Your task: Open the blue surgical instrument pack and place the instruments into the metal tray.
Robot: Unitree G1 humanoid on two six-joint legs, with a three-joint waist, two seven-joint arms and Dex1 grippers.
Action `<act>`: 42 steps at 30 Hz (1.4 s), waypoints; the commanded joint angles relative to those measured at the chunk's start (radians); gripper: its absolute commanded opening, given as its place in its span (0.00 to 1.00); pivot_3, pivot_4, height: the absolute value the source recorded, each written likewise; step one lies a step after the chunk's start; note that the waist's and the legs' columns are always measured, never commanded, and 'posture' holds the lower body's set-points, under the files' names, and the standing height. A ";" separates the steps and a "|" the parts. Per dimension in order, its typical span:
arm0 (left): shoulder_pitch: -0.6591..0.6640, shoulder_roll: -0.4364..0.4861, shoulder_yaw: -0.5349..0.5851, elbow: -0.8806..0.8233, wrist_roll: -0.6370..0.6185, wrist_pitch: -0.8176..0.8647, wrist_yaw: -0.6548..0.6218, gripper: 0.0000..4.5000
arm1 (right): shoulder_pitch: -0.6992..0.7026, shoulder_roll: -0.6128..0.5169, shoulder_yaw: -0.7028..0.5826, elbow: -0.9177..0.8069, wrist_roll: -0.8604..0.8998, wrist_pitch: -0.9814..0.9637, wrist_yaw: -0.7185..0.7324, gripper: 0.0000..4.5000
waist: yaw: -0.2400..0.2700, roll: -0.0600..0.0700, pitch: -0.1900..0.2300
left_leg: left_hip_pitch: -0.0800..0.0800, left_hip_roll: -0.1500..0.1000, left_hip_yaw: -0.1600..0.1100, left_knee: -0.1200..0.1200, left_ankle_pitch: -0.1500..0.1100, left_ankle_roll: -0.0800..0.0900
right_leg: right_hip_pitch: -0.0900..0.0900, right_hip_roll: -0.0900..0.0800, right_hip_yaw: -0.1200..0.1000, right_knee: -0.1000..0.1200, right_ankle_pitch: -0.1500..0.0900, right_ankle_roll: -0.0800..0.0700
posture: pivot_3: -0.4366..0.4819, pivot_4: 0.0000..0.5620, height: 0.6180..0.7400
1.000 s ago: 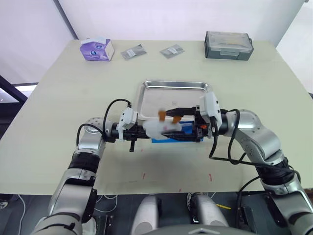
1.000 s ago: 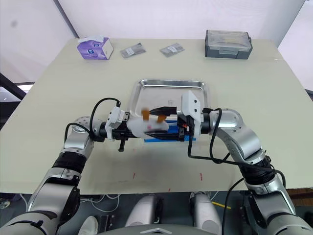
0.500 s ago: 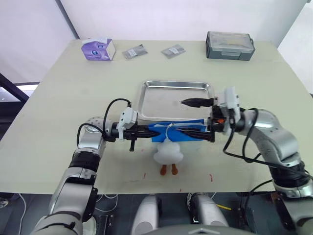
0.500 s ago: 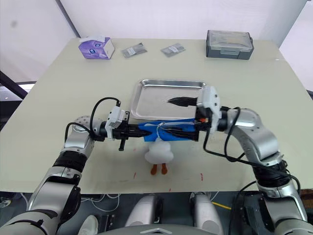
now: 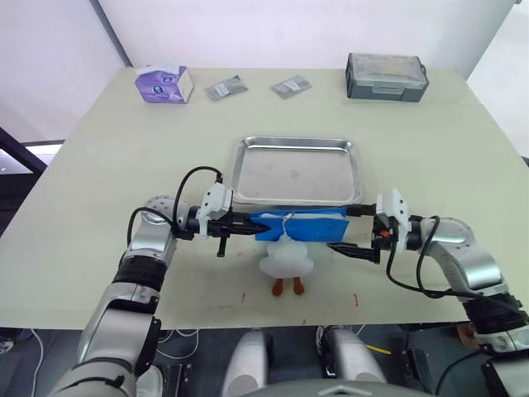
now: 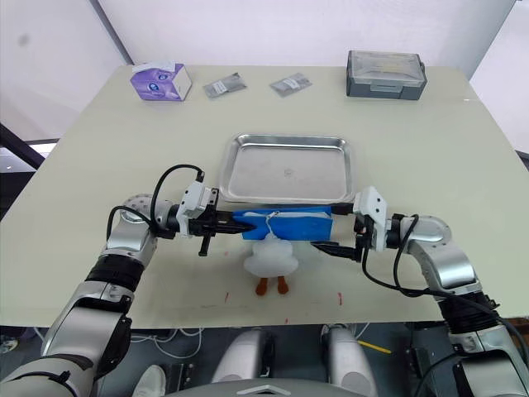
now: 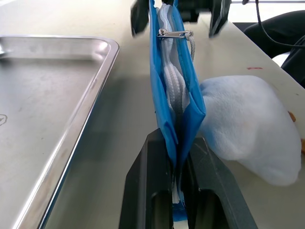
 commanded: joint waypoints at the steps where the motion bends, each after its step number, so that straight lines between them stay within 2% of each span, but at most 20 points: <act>1: 0.006 0.008 -0.014 -0.026 -0.011 -0.007 -0.048 0.00 | -0.016 0.016 -0.001 0.002 -0.010 -0.043 0.007 1.00 | 0.001 0.000 0.000 | 0.000 0.000 0.000 0.000 0.000 0.000 | 0.000 0.000 0.000 0.000 0.000 0.000 | 0.48 0.27 0.93; 4: 0.008 0.011 -0.019 -0.031 -0.016 -0.004 -0.048 0.00 | -0.023 0.035 0.006 0.028 -0.027 -0.059 0.004 0.80 | 0.000 0.000 0.000 | 0.000 0.000 0.000 0.000 0.000 0.000 | 0.000 0.000 0.000 0.000 0.000 0.000 | 0.48 0.27 0.93; 8: 0.008 0.016 -0.026 -0.039 -0.023 0.004 -0.048 0.00 | -0.031 0.051 0.008 0.047 -0.038 -0.069 0.004 0.43 | 0.000 0.000 0.000 | 0.000 0.000 0.000 0.000 0.000 0.000 | 0.000 0.000 0.000 0.000 0.000 0.000 | 0.48 0.27 0.93; 11: 0.005 0.016 -0.026 -0.037 -0.025 0.010 -0.048 0.00 | -0.035 0.060 0.008 0.057 -0.045 -0.074 0.005 0.09 | 0.000 0.000 0.000 | 0.000 0.000 0.000 0.000 0.000 0.000 | 0.000 0.000 0.000 0.000 0.000 0.000 | 0.48 0.27 0.93; 12: 0.001 0.014 -0.024 -0.036 -0.025 0.019 -0.048 0.00 | -0.037 0.063 0.007 0.059 -0.044 -0.074 0.006 0.01 | 0.000 0.000 0.000 | 0.000 0.000 0.000 0.000 0.000 0.000 | 0.000 0.000 0.000 0.000 0.000 0.000 | 0.48 0.27 0.93; 17: -0.005 0.012 -0.018 -0.033 -0.035 0.050 -0.048 0.00 | -0.041 0.066 0.003 0.061 -0.043 -0.072 0.011 0.01 | -0.001 0.000 0.000 | 0.000 0.000 0.000 0.000 0.000 0.000 | 0.000 0.000 0.000 0.000 0.000 0.000 | 0.48 0.27 0.93; 20: -0.002 0.024 -0.010 -0.033 -0.031 0.055 -0.048 0.26 | -0.032 0.059 0.000 0.062 -0.042 -0.076 0.021 0.00 | -0.001 0.000 0.000 | 0.000 0.000 0.000 0.000 0.000 0.000 | 0.000 0.000 0.000 0.000 0.000 0.000 | 0.48 0.27 0.93; 21: -0.002 0.027 -0.003 -0.032 -0.029 0.054 -0.048 0.38 | -0.029 0.056 -0.001 0.064 -0.043 -0.078 0.025 0.00 | -0.001 0.000 0.000 | 0.000 0.000 0.000 0.000 0.000 0.000 | 0.000 0.000 0.000 0.001 0.000 0.000 | 0.48 0.27 0.93; 26: -0.001 0.078 0.053 -0.034 -0.035 0.067 -0.038 0.87 | -0.022 0.042 -0.010 0.063 -0.041 -0.079 0.036 0.00 | 0.000 0.000 0.000 | 0.000 0.000 0.000 0.000 0.000 0.000 | 0.000 0.000 0.000 0.000 0.000 0.000 | 0.48 0.27 0.93; 28: 0.025 0.109 0.062 -0.067 -0.053 0.086 -0.046 0.99 | -0.019 0.037 -0.013 0.061 -0.039 -0.078 0.039 0.00 | 0.000 0.000 0.000 | 0.000 0.000 0.000 0.000 0.000 0.000 | 0.000 0.000 0.000 0.000 0.000 0.000 | 0.48 0.27 0.93; 31: 0.082 0.159 0.068 -0.145 -0.100 0.134 -0.048 0.99 | -0.015 0.030 -0.014 0.060 -0.038 -0.081 0.042 0.00 | 0.000 0.000 0.000 | 0.000 0.000 0.000 0.000 0.000 0.000 | 0.000 0.000 0.000 0.000 0.000 0.000 | 0.48 0.27 0.93; 36: 0.244 0.272 0.078 -0.384 -0.239 0.286 -0.048 0.99 | -0.020 0.026 -0.013 0.068 -0.036 -0.086 0.041 0.00 | 0.001 0.000 0.000 | 0.000 0.001 -0.001 0.000 0.000 0.000 | 0.000 -0.001 0.000 0.000 0.000 0.000 | 0.48 0.27 0.93; 38: 0.296 0.274 0.083 -0.469 -0.249 0.323 -0.035 0.99 | -0.025 0.029 -0.009 0.075 -0.037 -0.090 0.043 0.00 | 0.005 0.001 0.001 | 0.000 0.000 0.000 0.000 0.000 0.000 | 0.000 -0.001 0.000 0.000 0.000 0.000 | 0.48 0.27 0.93; 42: 0.349 0.213 0.053 -0.572 -0.202 0.350 0.081 0.99 | -0.040 0.040 0.000 0.091 -0.041 -0.098 0.047 0.00 | 0.002 0.001 0.001 | 0.001 0.000 0.001 0.000 0.000 0.000 | 0.000 -0.001 0.000 0.000 0.000 0.000 | 0.48 0.27 0.93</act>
